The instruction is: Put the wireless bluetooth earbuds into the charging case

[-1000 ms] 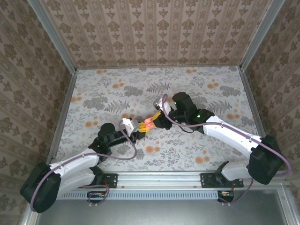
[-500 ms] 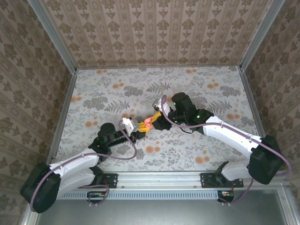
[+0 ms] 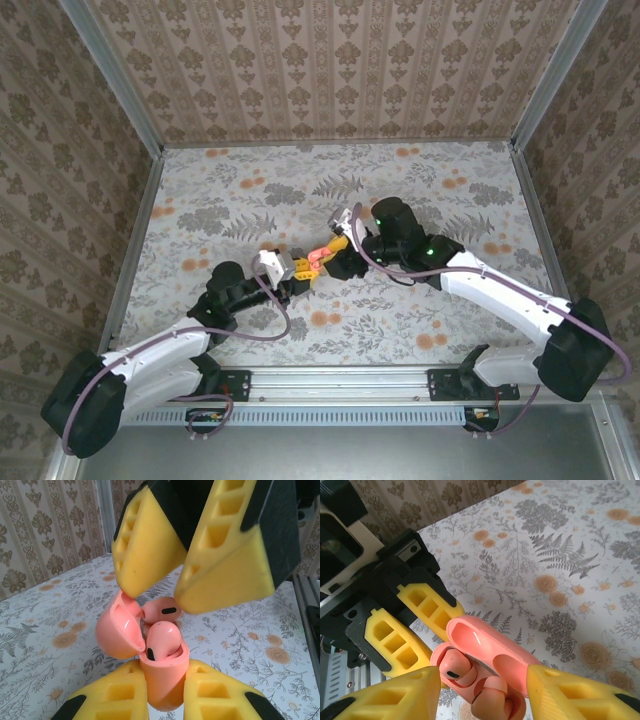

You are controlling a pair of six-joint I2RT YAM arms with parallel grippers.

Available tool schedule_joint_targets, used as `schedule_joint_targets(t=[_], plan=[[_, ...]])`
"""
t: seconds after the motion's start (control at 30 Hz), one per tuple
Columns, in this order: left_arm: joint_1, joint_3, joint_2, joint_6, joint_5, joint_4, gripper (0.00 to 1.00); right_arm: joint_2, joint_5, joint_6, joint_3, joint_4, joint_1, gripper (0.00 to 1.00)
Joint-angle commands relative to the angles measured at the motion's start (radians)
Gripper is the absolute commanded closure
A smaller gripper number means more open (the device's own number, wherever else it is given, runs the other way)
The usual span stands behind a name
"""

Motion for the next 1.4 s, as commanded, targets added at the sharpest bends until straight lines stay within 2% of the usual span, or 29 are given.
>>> schedule_joint_targets(t=[0.0,0.27,0.5,0.97,1.37], plan=[[-0.004,0.025,-0.018,0.002,0.022,0.017,0.96,-0.057,0.032,0.032,-0.018,0.032,-0.009,0.48],[-0.007,0.025,-0.024,0.002,0.027,0.012,0.96,-0.143,0.07,0.17,-0.097,0.061,-0.072,0.48],[-0.006,0.029,-0.019,0.005,0.035,0.018,0.96,-0.1,0.042,0.223,-0.12,0.041,-0.103,0.48],[-0.006,0.031,-0.019,0.002,0.036,0.018,0.96,0.004,-0.053,0.237,-0.086,0.087,-0.104,0.48],[-0.006,0.032,-0.02,0.003,0.04,0.017,0.96,0.041,-0.078,0.242,-0.069,0.103,-0.104,0.48]])
